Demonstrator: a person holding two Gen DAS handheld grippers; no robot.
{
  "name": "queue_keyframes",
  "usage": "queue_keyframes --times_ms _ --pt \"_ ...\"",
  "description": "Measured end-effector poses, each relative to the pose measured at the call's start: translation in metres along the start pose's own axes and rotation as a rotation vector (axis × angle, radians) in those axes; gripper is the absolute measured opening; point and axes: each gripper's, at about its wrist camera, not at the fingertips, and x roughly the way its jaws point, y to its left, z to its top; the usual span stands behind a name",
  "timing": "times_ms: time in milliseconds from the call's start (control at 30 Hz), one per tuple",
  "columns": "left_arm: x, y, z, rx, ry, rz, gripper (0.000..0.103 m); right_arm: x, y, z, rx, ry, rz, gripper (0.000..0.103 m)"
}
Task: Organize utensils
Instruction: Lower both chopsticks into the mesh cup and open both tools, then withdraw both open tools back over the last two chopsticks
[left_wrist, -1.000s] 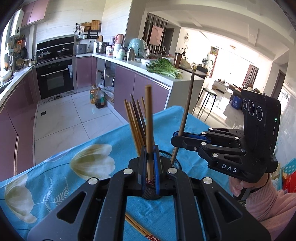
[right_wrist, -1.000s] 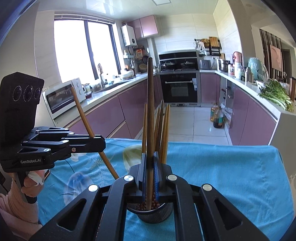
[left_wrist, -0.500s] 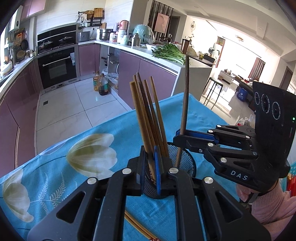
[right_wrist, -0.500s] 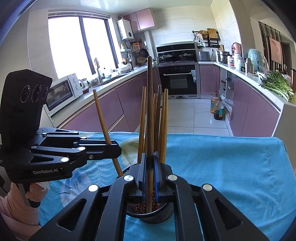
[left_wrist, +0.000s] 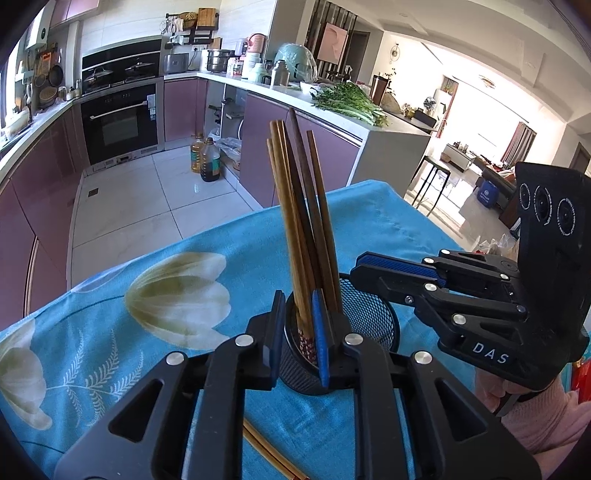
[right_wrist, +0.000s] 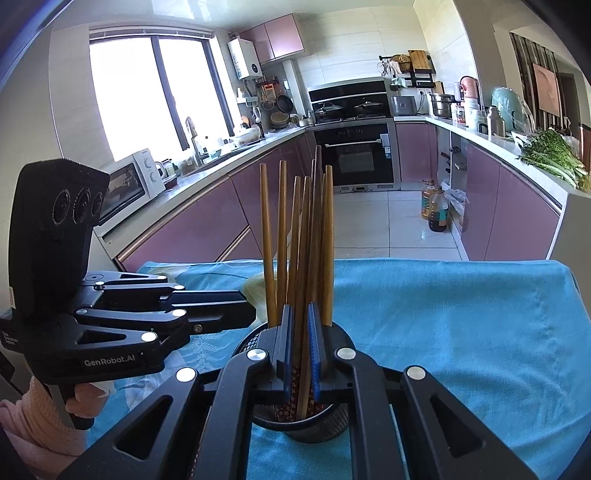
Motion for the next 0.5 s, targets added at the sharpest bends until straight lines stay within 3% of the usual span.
queue_keyframes --times_ms 67,133,300,367,500 --pt "-0.002 0.002 -0.003 -0.011 -0.007 0.002 0.018 -0.002 0.0 -0.002 0.0 -0.004 0.001 0.014" --pt "-0.006 0.006 -0.006 -0.026 -0.023 0.006 0.024 -0.005 0.001 -0.003 0.004 -0.012 0.007 0.028" --pt "-0.033 0.014 -0.022 -0.048 -0.105 0.051 0.033 -0.017 0.01 -0.011 -0.015 -0.031 0.037 0.033" --pt "-0.048 0.018 -0.03 -0.055 -0.148 0.077 0.047 -0.021 0.017 -0.014 -0.034 -0.035 0.057 0.037" --pt "-0.071 0.028 -0.053 -0.084 -0.206 0.165 0.056 -0.025 0.034 -0.024 -0.074 -0.023 0.109 0.045"
